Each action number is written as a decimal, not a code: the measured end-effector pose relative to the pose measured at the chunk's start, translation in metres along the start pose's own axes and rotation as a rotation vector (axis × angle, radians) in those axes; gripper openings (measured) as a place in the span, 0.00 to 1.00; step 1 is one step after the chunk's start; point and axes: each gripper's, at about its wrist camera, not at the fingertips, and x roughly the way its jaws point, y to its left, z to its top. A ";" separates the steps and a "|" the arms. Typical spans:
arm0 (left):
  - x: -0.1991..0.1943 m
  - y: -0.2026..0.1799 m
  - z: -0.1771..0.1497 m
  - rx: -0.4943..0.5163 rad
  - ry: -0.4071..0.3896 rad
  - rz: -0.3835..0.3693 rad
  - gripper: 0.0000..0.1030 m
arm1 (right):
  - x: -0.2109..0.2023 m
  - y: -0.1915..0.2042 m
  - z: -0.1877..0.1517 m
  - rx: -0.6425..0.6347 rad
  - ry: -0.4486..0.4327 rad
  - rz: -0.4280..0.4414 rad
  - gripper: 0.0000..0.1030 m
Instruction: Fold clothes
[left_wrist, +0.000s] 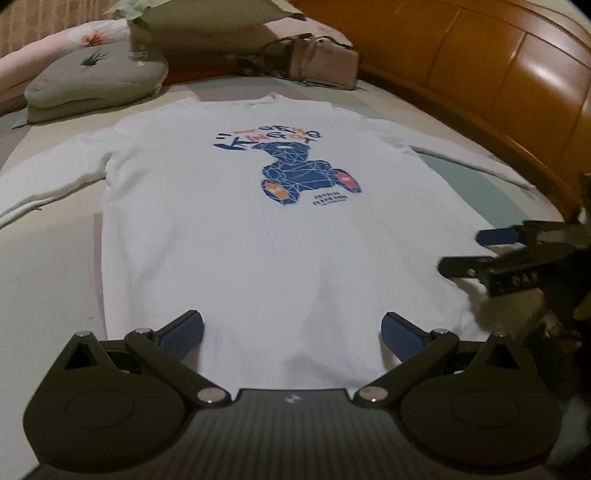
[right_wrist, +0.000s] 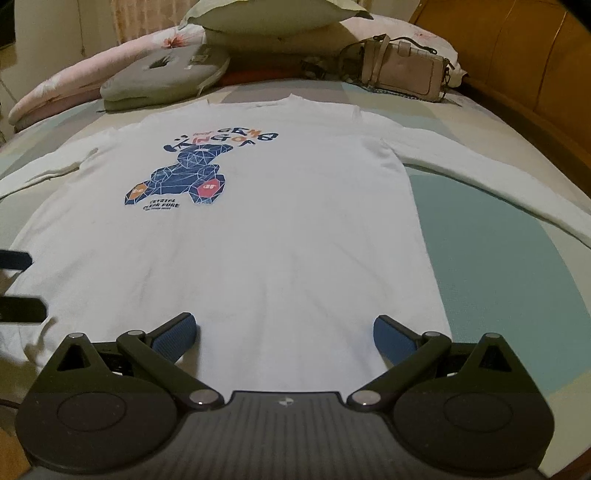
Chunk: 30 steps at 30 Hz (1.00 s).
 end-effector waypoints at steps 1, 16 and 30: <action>-0.001 0.001 0.000 0.004 0.000 -0.006 0.99 | 0.000 0.000 0.000 0.003 0.000 -0.004 1.00; 0.002 -0.004 0.014 0.001 0.032 0.045 0.99 | 0.003 0.004 0.005 0.031 0.026 -0.037 1.00; 0.000 0.000 -0.002 0.029 0.004 -0.002 0.99 | -0.013 0.032 0.014 -0.023 -0.021 -0.019 1.00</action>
